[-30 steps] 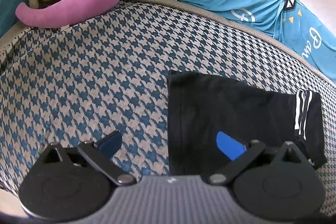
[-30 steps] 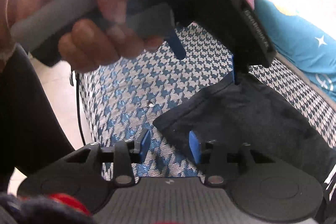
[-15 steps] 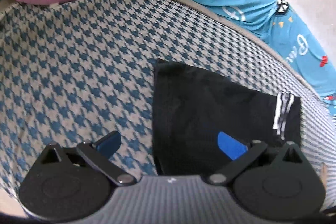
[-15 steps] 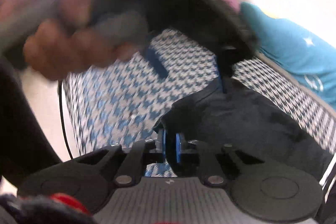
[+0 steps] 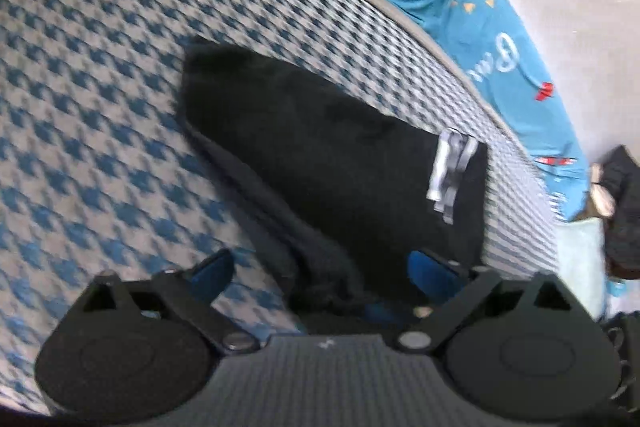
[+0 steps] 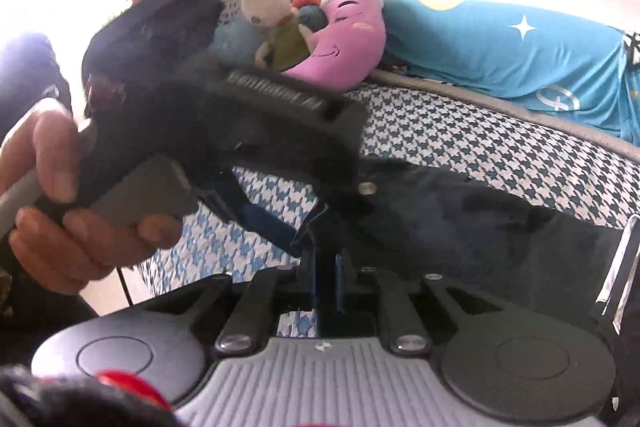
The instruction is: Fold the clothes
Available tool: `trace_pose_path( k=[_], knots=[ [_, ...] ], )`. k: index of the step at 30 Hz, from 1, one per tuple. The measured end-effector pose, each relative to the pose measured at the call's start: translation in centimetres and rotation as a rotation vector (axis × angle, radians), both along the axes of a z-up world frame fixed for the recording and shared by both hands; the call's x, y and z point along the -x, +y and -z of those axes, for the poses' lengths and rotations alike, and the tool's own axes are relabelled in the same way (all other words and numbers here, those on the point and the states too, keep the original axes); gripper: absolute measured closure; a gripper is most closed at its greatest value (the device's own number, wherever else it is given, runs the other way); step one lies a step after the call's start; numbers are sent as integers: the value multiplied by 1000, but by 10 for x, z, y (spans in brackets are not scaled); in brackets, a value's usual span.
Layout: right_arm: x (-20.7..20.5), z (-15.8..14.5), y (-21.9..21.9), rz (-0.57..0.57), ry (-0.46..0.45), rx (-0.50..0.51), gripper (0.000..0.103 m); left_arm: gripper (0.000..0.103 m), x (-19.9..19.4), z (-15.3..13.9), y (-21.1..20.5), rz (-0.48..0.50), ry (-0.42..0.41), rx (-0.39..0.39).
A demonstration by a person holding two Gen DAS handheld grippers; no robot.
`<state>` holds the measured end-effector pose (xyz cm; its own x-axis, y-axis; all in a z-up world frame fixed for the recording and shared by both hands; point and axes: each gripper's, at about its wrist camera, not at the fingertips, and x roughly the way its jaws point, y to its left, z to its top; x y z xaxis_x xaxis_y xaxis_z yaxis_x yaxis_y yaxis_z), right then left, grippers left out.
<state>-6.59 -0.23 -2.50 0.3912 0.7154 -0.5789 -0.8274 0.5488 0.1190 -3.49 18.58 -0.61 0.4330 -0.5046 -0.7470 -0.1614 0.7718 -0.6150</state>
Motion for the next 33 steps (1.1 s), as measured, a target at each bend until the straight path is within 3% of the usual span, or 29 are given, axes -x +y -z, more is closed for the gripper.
trace_pose_path(
  k=[2,4,10,17,19,20,21,22,28,33],
  knots=[
    [3,1,3,-13,-10,26,91,16,0,-1,-3,22,-9,30],
    [3,6,8,-27,-20,55,88,16,0,-3,-7,30,-14,11],
    [12,13,20,-63,-67,116,68,16,0,-5,-7,26,-15,8],
    [10,20,32,-33,-140,129,67,16,1,-6,-4,13,-4,9],
    [8,23,35,-23,-160,141,68,16,1,-7,-4,12,-5,9],
    [7,24,36,-17,-167,149,75,16,2,-7,-3,8,-5,7],
    [6,26,38,-12,-174,157,89,16,2,-7,-2,4,-5,5],
    [5,26,38,-6,-177,160,94,16,2,-7,-1,0,-5,3],
    [0,18,31,23,-172,126,97,9,-17,0,18,-68,7,-79],
    [3,9,25,32,-184,101,97,9,-39,12,35,-131,19,-60]
  ],
)
